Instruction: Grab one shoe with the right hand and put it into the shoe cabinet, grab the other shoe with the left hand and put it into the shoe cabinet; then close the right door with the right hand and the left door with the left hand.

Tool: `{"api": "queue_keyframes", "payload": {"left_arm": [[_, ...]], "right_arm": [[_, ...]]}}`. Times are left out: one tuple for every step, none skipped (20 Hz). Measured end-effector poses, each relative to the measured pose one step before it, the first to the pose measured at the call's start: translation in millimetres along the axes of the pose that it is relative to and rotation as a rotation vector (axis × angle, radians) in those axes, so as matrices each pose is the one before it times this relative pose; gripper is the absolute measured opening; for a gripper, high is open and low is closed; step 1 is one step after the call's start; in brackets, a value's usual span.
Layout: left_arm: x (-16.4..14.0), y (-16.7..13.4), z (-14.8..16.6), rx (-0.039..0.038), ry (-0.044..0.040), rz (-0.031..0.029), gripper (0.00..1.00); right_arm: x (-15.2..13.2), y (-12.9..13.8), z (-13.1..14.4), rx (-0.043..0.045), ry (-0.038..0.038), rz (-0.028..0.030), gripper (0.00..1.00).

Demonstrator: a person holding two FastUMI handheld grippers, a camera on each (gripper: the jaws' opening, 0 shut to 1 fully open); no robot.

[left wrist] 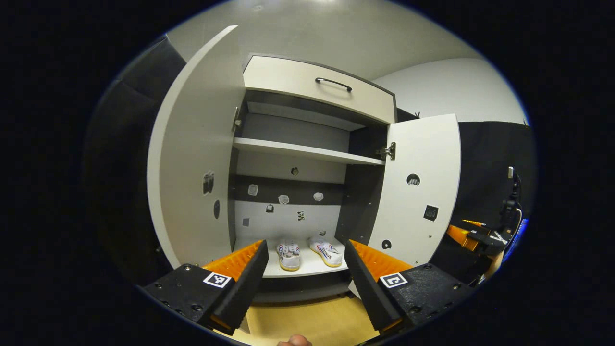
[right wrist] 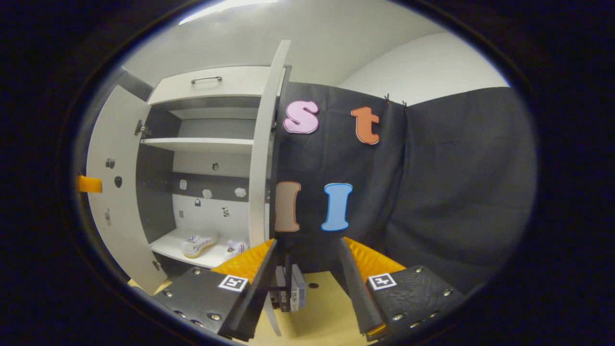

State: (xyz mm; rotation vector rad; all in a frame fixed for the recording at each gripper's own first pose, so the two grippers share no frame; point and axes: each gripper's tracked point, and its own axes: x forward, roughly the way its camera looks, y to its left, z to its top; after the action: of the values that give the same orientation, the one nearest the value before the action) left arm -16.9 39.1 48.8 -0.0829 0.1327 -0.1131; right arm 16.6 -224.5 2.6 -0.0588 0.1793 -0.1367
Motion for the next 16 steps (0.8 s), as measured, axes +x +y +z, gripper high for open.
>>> {"api": "queue_keyframes", "payload": {"left_arm": [[-2.61,2.46,0.82,-0.00562,-0.00143,0.00543,0.96],[-2.59,2.37,1.31,-0.00794,-0.00402,0.00418,0.96],[-1.69,4.37,1.53,-0.00653,-0.00992,0.00761,0.96],[-3.33,3.85,0.4,-0.00359,-0.00454,0.00734,0.96],[-3.79,3.46,-1.45,0.00076,0.00206,0.00465,1.0],[-4.86,2.7,-0.88,0.00363,0.00076,0.00652,0.96],[-2.11,4.97,-0.44,0.00434,-0.00139,0.00916,0.96],[-3.05,3.49,-0.64,0.00045,0.00026,0.00779,0.96],[-4.94,1.77,-0.39,-0.00447,-0.00063,0.00451,0.96],[-3.93,2.37,-0.66,-0.00788,0.00083,0.00336,0.96],[-3.68,3.63,0.18,-0.00969,-0.00172,0.00632,0.96],[-4.45,4.38,0.59,-0.00841,-0.00383,0.0071,0.96],[-4.69,3.88,0.4,-0.00522,-0.00252,0.00839,0.96],[-3.66,4.58,0.48,-0.00403,-0.00418,0.00733,0.96],[-3.55,3.61,1.04,-0.00274,-0.00409,0.00372,0.96],[-5.89,2.66,0.57,-0.00193,-0.00424,0.00452,0.96]], "right_arm": [[2.86,4.86,-3.57,0.00525,0.00876,0.01583,0.76],[2.04,6.06,-3.82,0.00592,0.01118,0.02369,0.76],[-0.53,2.87,-2.34,-0.01249,0.00563,0.00683,0.76],[0.14,1.08,1.44,-0.02598,-0.01546,0.01123,0.73],[1.14,2.77,1.37,-0.01449,-0.00722,0.00679,0.7],[-0.94,4.34,1.16,-0.00469,-0.00506,0.01587,0.69],[-1.22,8.68,0.87,0.00705,-0.00009,0.02875,0.69],[-0.8,12.6,0.5,0.01564,0.0069,0.03468,0.72],[2.83,14.54,-0.6,0.01662,0.00676,0.03367,0.73],[2.42,10.16,-0.7,0.00723,0.00373,0.02781,0.72],[2.48,10.78,1.16,-0.0023,-0.00105,0.02202,0.69],[2.29,9.83,-0.19,-0.00594,0.00115,0.0206,0.72],[3.07,10.36,1.04,-0.00404,0.00017,0.01981,0.72],[3.69,9.96,0.32,-0.00097,0.00216,0.01941,0.72],[4.52,9.44,0.51,0.00002,0.0001,0.01937,0.72],[4.98,9.4,0.36,0.00163,0.00174,0.01703,0.73]]}}
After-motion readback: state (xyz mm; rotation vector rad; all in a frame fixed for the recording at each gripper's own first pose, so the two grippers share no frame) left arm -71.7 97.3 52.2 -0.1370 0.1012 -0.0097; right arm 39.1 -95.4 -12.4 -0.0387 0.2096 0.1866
